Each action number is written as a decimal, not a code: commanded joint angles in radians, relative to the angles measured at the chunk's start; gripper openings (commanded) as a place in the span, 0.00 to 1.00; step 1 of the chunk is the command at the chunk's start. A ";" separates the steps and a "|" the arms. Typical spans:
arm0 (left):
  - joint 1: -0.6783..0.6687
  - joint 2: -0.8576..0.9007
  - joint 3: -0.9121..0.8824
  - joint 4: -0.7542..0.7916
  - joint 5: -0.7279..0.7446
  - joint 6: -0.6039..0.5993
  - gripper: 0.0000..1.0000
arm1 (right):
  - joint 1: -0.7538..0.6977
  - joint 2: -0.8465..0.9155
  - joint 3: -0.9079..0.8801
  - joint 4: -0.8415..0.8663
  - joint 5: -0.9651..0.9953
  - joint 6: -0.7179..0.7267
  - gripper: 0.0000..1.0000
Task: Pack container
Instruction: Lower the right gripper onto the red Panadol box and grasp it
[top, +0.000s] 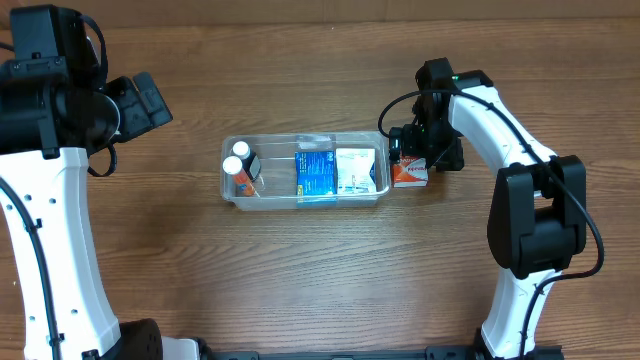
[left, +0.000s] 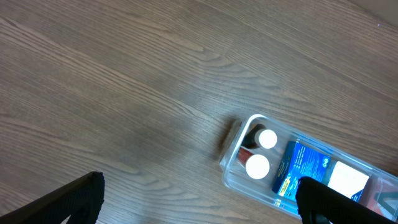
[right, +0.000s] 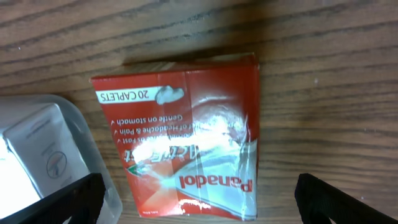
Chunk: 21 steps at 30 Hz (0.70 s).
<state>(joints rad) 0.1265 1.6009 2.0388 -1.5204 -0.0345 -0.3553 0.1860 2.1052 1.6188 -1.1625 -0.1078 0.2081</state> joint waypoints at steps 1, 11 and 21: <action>0.004 -0.002 0.002 -0.001 -0.002 0.027 1.00 | 0.005 -0.001 -0.051 0.026 -0.008 -0.006 1.00; 0.004 -0.002 0.002 -0.001 -0.002 0.027 1.00 | 0.005 -0.001 -0.122 0.093 -0.006 -0.003 1.00; 0.004 -0.002 0.002 -0.001 -0.002 0.027 1.00 | 0.005 -0.001 -0.120 0.142 0.024 -0.021 0.96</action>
<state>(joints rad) 0.1265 1.6009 2.0388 -1.5227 -0.0345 -0.3553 0.1848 2.1052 1.4998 -1.0367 -0.0963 0.2081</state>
